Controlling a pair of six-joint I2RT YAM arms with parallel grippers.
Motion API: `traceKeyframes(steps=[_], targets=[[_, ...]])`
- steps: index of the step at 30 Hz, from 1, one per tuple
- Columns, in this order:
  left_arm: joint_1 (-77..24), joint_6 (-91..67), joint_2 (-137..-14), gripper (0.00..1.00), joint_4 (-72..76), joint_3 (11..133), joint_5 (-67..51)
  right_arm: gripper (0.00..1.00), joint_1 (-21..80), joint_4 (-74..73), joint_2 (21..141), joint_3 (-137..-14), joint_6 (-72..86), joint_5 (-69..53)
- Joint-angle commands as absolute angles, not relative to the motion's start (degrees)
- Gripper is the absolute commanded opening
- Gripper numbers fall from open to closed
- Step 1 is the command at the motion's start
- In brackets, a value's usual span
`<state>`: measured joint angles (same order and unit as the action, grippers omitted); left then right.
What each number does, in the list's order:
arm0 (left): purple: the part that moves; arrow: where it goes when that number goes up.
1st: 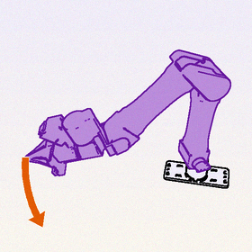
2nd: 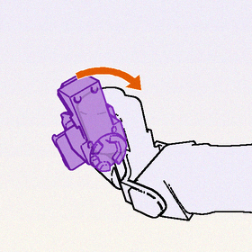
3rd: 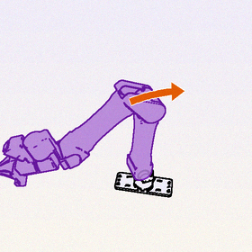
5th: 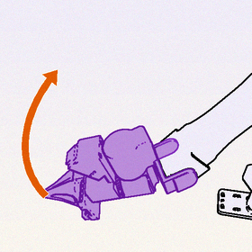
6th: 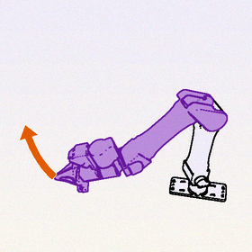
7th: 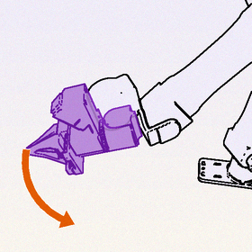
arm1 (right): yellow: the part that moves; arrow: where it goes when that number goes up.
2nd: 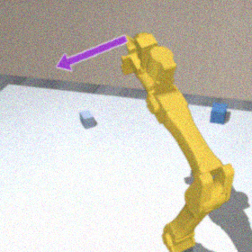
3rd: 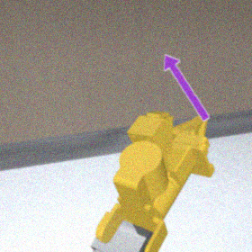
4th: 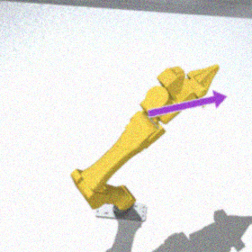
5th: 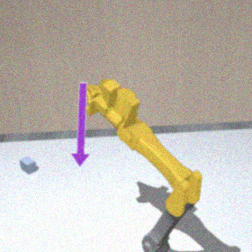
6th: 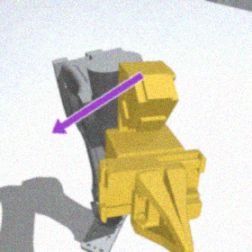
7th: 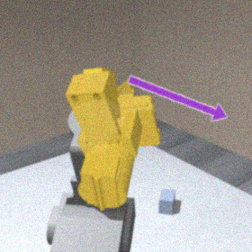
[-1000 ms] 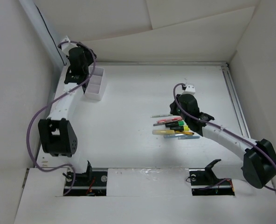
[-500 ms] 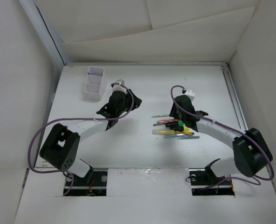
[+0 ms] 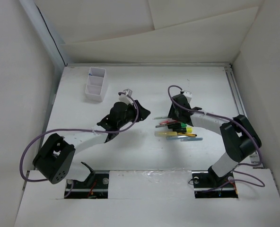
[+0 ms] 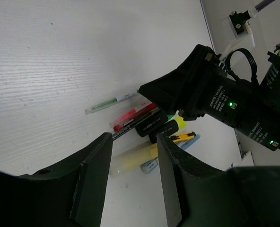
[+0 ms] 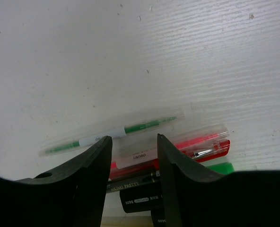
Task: Sort the stationery into containers
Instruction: Grab a piece of stationery with the right arm
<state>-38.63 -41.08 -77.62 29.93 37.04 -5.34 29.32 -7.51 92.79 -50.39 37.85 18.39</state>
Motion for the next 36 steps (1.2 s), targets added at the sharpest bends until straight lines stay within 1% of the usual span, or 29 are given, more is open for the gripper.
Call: traceKeyframes(steps=[1,12,18,21,27,28,29,32,35,36], targets=[[-38.7,-39.6,-77.3,0.39,34.1,36.5,-7.7,0.49,28.0,-5.7,94.4,-53.5,39.8,18.3],[-38.7,-39.6,-76.7,0.39,35.2,35.4,-9.6,0.50,26.3,-5.7,95.6,-53.6,41.0,17.2],[-38.7,-39.6,-76.7,0.39,35.2,35.4,-10.1,0.50,25.2,-5.2,98.2,-54.8,42.2,14.9],[-38.7,-39.6,-76.2,0.39,35.2,35.4,-10.1,0.49,25.2,-4.0,98.2,-55.4,42.2,14.9],[-38.7,-39.6,-76.2,0.39,35.8,35.4,-10.1,0.39,25.2,-4.0,102.4,-58.6,42.2,13.1],[-38.7,-39.6,-76.2,0.39,35.8,35.4,-10.1,0.39,25.2,-4.0,102.4,-58.6,42.2,13.1],[-38.7,-39.6,-76.2,0.39,35.8,35.4,-10.1,0.35,25.2,-4.0,103.3,-59.4,42.2,13.1],[-38.7,-39.6,-76.2,0.39,35.2,35.4,-9.6,0.27,25.2,-4.0,103.8,-60.0,42.7,13.1],[-38.7,-39.0,-76.2,0.39,33.6,36.1,-9.0,0.13,25.2,-2.7,103.8,-60.0,42.7,12.6],[-38.7,-39.0,-76.2,0.39,33.1,36.1,-8.4,0.05,25.2,-2.7,103.8,-60.0,42.7,12.0]])
